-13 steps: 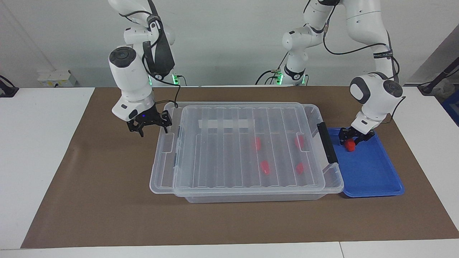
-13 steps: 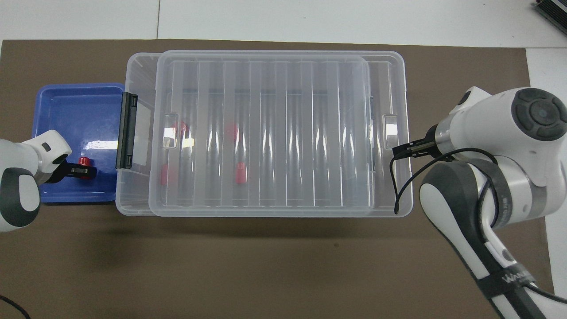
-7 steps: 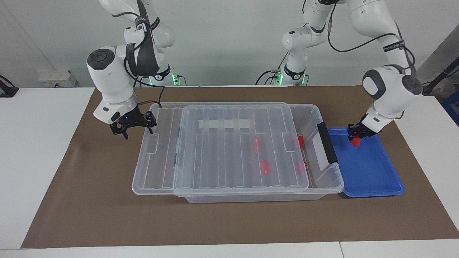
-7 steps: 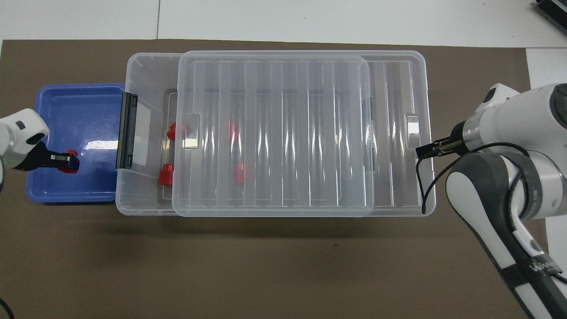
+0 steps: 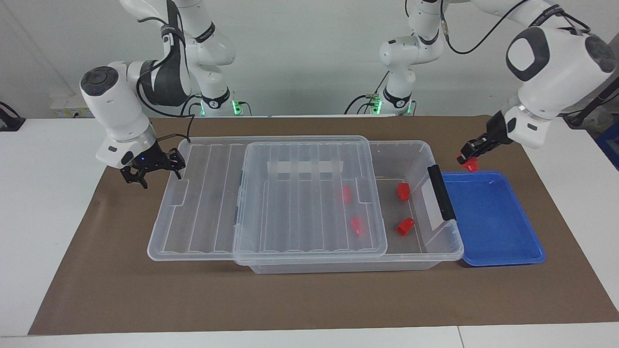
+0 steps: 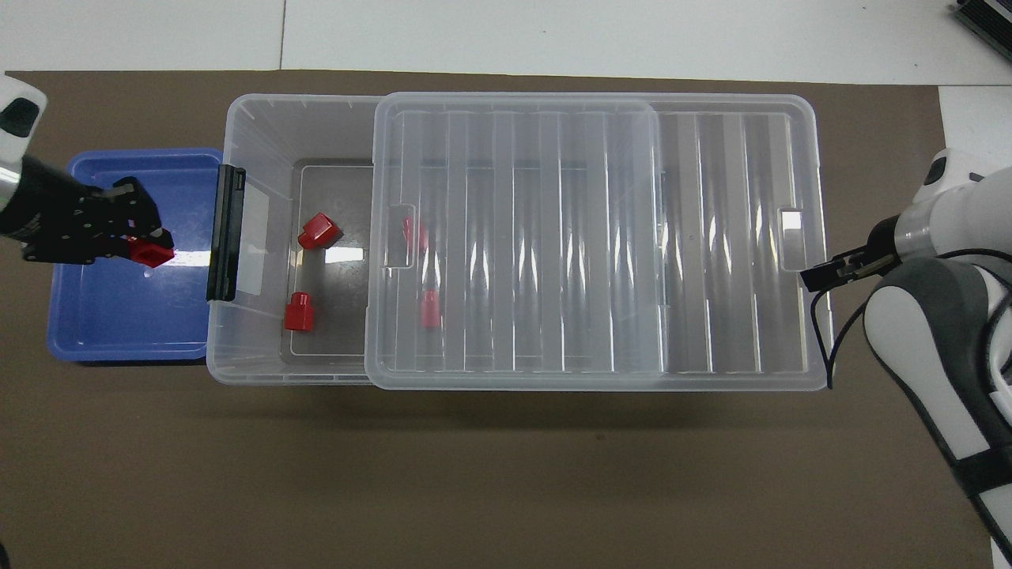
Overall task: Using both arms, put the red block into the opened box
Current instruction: 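Carry the red block with the left gripper into the open box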
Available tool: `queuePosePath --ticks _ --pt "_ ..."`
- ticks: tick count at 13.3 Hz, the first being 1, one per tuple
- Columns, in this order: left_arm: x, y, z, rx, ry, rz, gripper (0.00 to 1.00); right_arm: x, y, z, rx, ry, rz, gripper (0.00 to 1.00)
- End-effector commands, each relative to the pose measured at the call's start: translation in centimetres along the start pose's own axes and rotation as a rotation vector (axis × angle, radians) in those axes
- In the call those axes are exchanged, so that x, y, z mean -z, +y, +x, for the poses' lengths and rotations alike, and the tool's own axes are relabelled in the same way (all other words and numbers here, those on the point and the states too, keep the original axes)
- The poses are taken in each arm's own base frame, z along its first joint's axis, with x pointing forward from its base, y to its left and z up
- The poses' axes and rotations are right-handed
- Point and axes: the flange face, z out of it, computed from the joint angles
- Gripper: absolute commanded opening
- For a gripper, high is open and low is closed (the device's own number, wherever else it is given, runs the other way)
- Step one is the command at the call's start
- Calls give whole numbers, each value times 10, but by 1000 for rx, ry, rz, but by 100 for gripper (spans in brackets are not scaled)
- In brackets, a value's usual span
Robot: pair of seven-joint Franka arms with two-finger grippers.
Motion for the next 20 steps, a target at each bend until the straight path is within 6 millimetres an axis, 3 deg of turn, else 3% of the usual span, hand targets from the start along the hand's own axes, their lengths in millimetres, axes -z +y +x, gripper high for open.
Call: queuePosePath --ticks 1,6,10,12,15,16,20 --pt "-28 62 -22 99 63 -43 0 -2 16 -15 49 -15 4 97" --pt "-113 96 -65 -32 170 17 0 -3 31 -22 56 -14 3 97" --pt "-158 93 -68 -110 208 58 0 4 32 -22 39 -7 0 100" --pt "-191 107 -73 -201 214 140 0 21 30 -20 -3 -4 -4 100" --pt "-232 119 -64 -224 222 133 0 52 10 -12 -129 11 -12 100" --pt "-242 121 -59 -229 232 123 0 61 -9 -5 -158 11 -10 100" --pt "-258 112 -50 -226 229 124 0 114 -69 23 -366 34 -8 100"
